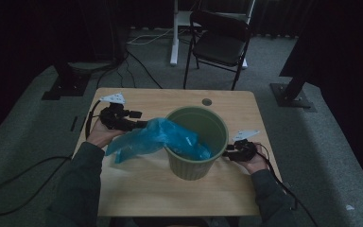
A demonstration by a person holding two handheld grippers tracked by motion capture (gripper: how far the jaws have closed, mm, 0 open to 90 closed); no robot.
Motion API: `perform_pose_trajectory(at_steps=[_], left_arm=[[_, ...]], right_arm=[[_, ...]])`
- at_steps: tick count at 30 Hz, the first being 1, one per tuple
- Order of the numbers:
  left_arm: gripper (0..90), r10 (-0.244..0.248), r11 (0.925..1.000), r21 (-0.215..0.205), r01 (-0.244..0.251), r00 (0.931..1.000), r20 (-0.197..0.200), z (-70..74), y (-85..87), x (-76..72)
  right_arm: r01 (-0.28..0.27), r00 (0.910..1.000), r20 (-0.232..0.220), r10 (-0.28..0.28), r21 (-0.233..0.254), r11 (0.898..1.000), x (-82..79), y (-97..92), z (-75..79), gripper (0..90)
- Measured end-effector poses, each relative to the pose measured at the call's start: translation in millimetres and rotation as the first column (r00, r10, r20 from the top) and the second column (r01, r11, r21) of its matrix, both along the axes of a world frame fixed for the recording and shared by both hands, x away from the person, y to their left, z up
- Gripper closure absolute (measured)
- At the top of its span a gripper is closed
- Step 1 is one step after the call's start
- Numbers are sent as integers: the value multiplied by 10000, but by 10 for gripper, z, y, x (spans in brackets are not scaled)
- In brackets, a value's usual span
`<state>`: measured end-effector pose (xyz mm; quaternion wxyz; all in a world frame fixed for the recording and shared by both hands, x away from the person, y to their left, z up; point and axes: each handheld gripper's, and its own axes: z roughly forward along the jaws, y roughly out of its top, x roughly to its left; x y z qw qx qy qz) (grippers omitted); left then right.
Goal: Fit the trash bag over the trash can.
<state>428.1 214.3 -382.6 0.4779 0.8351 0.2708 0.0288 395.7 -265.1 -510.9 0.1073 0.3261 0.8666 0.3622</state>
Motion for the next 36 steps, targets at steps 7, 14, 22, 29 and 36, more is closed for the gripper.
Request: perform_pose_trajectory(at_steps=[7,14,22,29,36], left_arm=[[460,-434,9982,384,451,9981,-442,-117,-73,39],[809,-838,9956,404,843,9964,-145,-64,-147,-27],[898,-875,9960,211,868,9957,315,60,-206,-82],[861,-810,9967,76,807,9953,528,115,-218,-101],[444,-656,9976,-190,668,9961,586,56,-147,-79]], right_arm=[[105,9999,-21,-106,-45,9999,-3,-11,7,598],[74,10000,44,-74,-18,10000,-10,-8,27,602],[77,9999,105,-77,59,10000,-18,-21,55,612],[120,9998,157,-122,119,9999,-23,-40,72,611],[145,9998,145,-147,125,9998,-24,-51,71,610]])
